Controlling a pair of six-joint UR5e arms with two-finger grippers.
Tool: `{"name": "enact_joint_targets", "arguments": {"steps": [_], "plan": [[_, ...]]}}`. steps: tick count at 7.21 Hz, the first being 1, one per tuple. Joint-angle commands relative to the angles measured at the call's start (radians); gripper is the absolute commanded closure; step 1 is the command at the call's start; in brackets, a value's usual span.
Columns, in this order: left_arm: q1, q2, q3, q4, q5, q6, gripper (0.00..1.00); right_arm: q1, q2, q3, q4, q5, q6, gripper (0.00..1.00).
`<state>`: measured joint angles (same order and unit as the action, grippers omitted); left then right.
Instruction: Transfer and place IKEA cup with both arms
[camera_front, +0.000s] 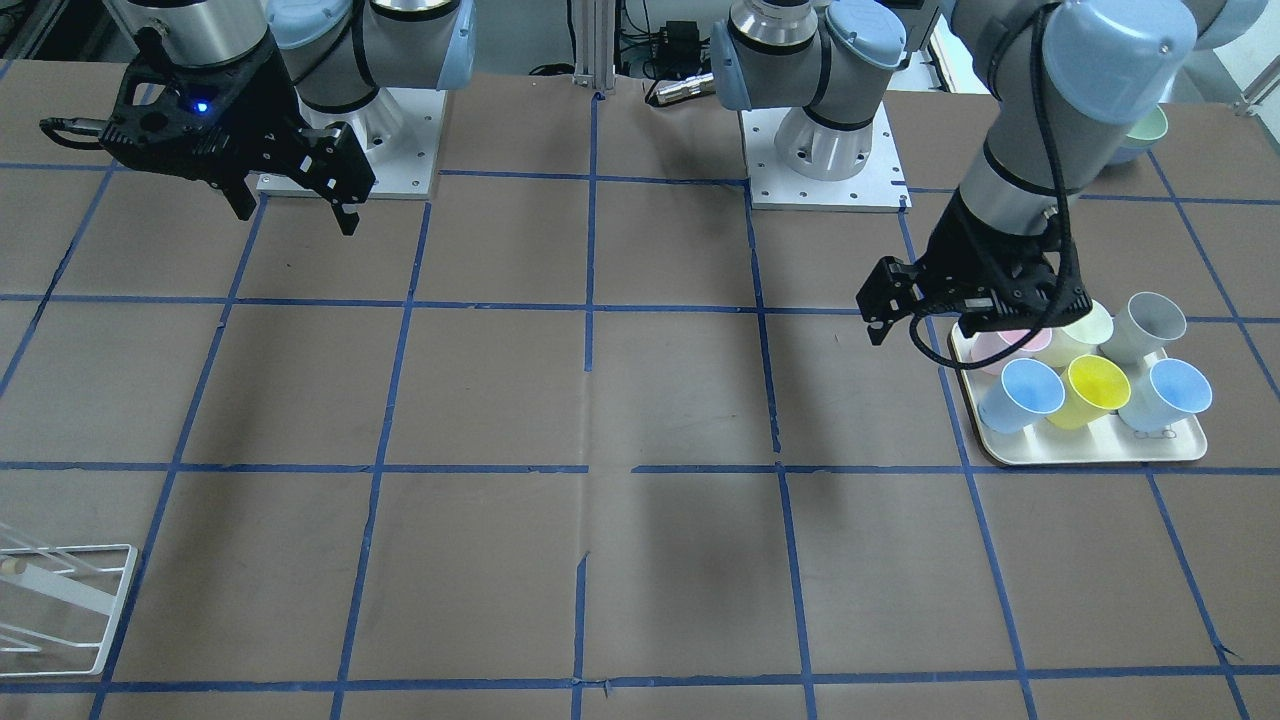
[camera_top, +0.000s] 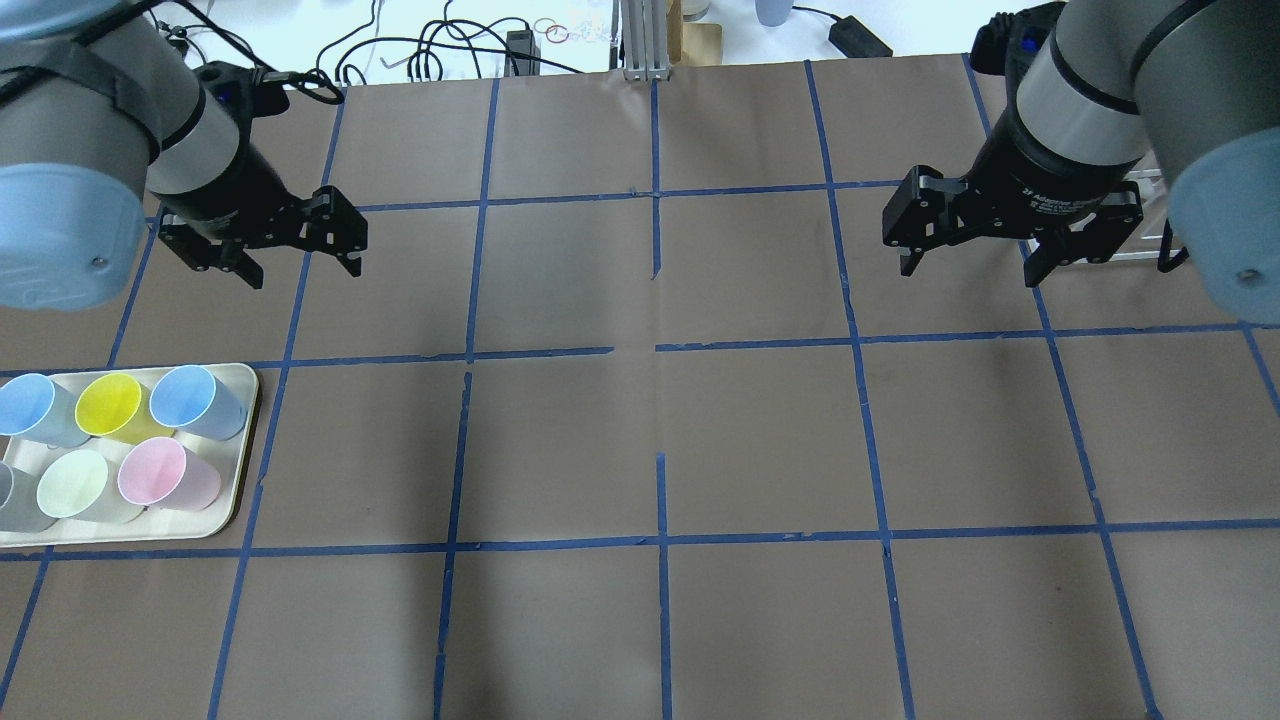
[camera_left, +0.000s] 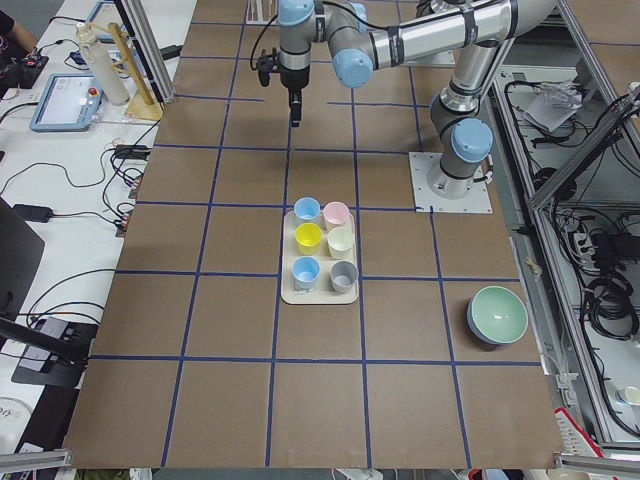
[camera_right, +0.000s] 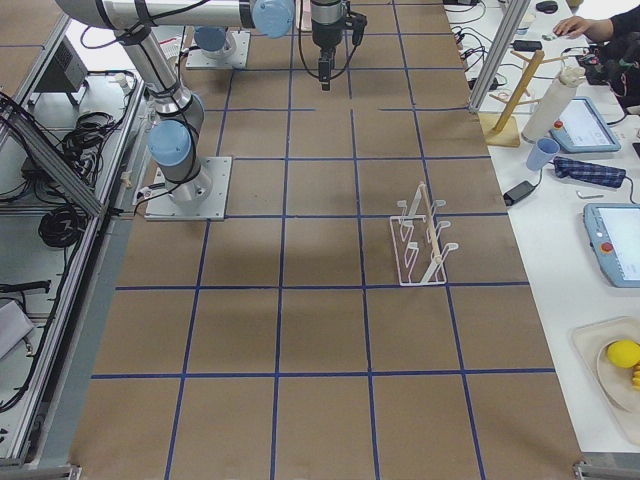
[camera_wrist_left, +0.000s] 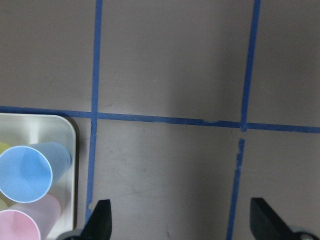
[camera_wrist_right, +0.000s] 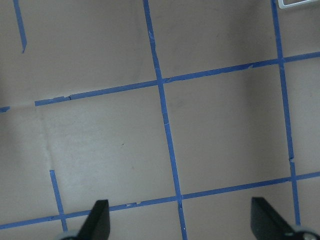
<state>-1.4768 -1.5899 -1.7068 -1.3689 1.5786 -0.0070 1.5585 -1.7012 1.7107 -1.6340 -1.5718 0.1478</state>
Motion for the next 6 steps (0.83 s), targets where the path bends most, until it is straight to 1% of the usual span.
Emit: {"name": "enact_joint_targets", "arguments": {"steps": [1,2,3,4,6], "plan": [[-0.127,-0.008,0.132,-0.134,-0.015,-0.097,0.0,0.0,0.0,-0.005,0.017,0.003,-0.001,0.0],[-0.155,-0.024,0.188,-0.194,-0.014,-0.097,0.0,0.0,0.0,-0.006,0.028,0.003,-0.001,0.0],[-0.172,-0.022,0.209,-0.223,-0.032,-0.097,0.0,0.002,-0.002,-0.008,0.028,0.004,-0.001,0.0],[-0.181,-0.021,0.21,-0.225,-0.043,-0.097,0.0,0.002,0.0,-0.009,0.028,0.004,-0.001,0.0],[-0.181,-0.018,0.199,-0.219,-0.034,-0.096,0.0,0.0,-0.002,-0.009,0.028,0.006,-0.001,0.0]]}}
